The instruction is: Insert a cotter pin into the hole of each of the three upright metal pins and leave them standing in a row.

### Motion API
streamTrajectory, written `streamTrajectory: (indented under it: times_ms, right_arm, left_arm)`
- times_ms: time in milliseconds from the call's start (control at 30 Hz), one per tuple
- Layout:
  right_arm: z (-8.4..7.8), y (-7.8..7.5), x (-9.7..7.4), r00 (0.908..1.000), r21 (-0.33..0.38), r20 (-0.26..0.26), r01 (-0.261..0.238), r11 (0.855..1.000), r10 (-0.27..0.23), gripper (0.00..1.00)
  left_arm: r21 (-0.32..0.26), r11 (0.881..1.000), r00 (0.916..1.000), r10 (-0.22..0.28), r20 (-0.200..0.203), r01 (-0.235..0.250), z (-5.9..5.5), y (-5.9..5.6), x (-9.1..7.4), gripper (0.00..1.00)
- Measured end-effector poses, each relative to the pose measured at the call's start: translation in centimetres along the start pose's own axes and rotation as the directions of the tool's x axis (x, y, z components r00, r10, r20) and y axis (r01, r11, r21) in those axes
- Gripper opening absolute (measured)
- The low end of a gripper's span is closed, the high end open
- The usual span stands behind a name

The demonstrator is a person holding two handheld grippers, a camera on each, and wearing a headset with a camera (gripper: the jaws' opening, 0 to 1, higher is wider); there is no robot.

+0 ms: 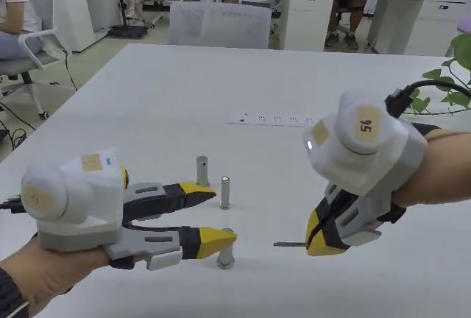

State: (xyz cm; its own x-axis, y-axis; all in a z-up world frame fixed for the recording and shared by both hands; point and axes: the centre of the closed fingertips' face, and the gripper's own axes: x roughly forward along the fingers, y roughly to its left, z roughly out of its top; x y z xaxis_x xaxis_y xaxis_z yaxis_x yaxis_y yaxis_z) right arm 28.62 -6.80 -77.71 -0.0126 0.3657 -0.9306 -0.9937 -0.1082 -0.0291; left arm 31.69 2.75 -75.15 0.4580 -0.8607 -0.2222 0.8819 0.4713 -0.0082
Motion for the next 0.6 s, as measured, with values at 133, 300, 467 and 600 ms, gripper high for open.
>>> streamTrajectory:
  times_ms: [133, 300, 467, 600]
  right_arm:
    - [0.1, -0.4, 0.1, 1.0000, 0.008, 0.000, -0.001, 1.000, 0.001, 0.02]
    - [0.3, -0.8, 0.3, 1.0000, 0.021, 0.007, -0.001, 1.000, 0.001, 0.02]
    - [0.1, -1.1, 0.7, 1.0000, 0.031, -0.001, -0.002, 1.000, 0.002, 0.02]
    - [0.0, -1.7, 1.1, 1.0000, 0.046, -0.009, -0.002, 0.999, 0.002, 0.02]
  left_arm:
    - [0.008, 1.000, 0.9996, -0.016, -0.023, 0.017, -1.4, 0.3, 0.5, 0.40]
    - [-0.012, 0.999, 0.9967, -0.044, -0.068, 0.043, -3.9, 0.6, 1.2, 0.35]
    - [-0.023, 0.998, 0.9946, -0.058, -0.087, 0.056, -5.1, 0.7, 1.8, 0.31]
    - [-0.014, 0.997, 0.9932, -0.071, -0.092, 0.070, -5.5, 0.6, 2.2, 0.25]
